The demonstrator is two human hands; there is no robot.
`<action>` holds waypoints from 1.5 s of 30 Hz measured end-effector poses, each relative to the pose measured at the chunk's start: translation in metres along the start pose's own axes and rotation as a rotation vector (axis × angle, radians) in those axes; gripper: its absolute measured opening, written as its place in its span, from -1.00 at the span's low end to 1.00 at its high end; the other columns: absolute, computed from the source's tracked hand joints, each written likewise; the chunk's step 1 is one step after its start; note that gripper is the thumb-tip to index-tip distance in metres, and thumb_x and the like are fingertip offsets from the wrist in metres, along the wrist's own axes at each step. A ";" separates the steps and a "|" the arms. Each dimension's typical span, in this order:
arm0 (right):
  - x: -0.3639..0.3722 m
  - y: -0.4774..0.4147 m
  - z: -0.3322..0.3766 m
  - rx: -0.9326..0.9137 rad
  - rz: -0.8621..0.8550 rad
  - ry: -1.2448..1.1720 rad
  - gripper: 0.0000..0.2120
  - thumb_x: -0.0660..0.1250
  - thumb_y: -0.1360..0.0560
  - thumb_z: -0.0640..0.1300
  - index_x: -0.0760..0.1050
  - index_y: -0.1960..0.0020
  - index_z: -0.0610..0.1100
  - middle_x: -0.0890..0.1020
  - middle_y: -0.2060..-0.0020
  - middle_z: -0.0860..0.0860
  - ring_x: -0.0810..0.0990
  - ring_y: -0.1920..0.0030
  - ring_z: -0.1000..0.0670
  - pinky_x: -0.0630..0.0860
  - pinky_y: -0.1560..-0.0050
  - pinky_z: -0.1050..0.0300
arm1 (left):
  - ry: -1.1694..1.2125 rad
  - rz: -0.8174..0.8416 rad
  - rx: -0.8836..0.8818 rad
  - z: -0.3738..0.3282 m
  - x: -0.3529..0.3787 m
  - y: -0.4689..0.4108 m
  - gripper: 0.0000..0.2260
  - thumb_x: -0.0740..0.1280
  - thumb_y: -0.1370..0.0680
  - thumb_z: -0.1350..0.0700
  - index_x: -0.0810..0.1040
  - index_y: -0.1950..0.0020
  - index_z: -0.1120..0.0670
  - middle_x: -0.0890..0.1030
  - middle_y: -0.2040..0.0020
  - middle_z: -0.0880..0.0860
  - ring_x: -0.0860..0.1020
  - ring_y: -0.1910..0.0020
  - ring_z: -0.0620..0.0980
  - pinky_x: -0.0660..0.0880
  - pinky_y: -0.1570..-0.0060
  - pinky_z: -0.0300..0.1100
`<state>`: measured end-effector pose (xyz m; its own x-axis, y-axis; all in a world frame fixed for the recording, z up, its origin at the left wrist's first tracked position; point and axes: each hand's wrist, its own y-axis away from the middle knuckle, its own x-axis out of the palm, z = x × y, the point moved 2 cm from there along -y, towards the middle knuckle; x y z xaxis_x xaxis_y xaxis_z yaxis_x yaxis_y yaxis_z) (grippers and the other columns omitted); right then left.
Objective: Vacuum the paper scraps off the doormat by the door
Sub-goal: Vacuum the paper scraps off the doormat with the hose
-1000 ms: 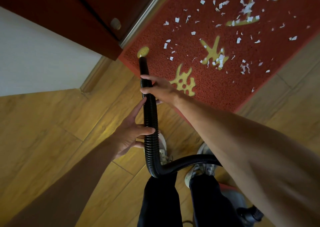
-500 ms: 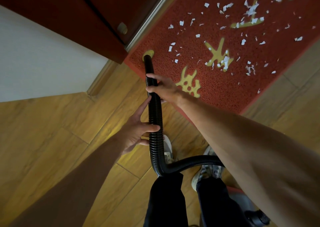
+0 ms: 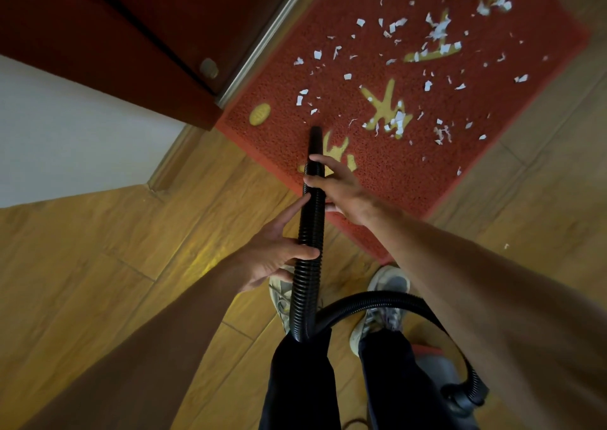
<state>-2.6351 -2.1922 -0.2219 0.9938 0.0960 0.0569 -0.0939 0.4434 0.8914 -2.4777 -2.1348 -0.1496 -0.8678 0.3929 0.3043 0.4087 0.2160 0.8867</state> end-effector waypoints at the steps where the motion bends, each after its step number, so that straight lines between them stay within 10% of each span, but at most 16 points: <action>1: -0.002 0.002 0.000 0.007 0.011 -0.011 -0.51 0.39 -0.54 -0.20 0.40 -0.41 0.07 0.60 -0.18 -0.06 0.64 -0.04 0.03 0.56 0.23 0.15 | -0.004 0.004 -0.007 -0.002 0.001 0.001 -0.18 0.44 -0.52 0.26 0.15 -0.45 -0.49 0.71 -0.08 0.13 0.69 0.08 -0.01 0.55 0.16 -0.06; 28: -0.031 -0.019 0.045 -0.037 0.052 -0.014 -0.49 0.39 -0.55 -0.17 0.37 -0.45 0.08 0.61 -0.04 0.06 0.64 0.06 0.14 0.57 0.30 0.23 | -0.036 -0.077 -0.028 -0.061 0.011 -0.017 -0.20 0.43 -0.54 0.23 0.13 -0.48 -0.46 0.68 -0.13 0.10 0.70 0.02 0.05 0.55 0.24 -0.12; 32: -0.033 -0.018 0.038 0.007 0.109 0.001 -0.49 0.39 -0.54 -0.18 0.39 -0.45 0.08 0.64 -0.07 0.00 0.65 0.01 0.09 0.63 -0.01 -0.01 | -0.018 -0.074 -0.059 -0.059 0.018 -0.013 -0.19 0.42 -0.54 0.26 0.13 -0.49 -0.44 0.68 -0.10 0.13 0.71 0.13 0.00 0.58 0.39 -0.23; 45: -0.019 -0.018 0.033 -0.027 0.154 0.060 -0.47 0.39 -0.55 -0.16 0.36 -0.46 0.07 0.64 0.03 -0.05 0.66 -0.05 -0.04 0.63 -0.05 -0.08 | 0.023 -0.119 -0.068 -0.042 0.015 -0.004 -0.18 0.42 -0.53 0.25 0.12 -0.48 -0.46 0.72 -0.04 0.11 0.71 0.05 0.05 0.59 0.34 -0.20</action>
<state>-2.6506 -2.2312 -0.2239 0.9621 0.2177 0.1640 -0.2472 0.4434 0.8615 -2.5039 -2.1677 -0.1336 -0.9155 0.3476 0.2027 0.2831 0.1986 0.9383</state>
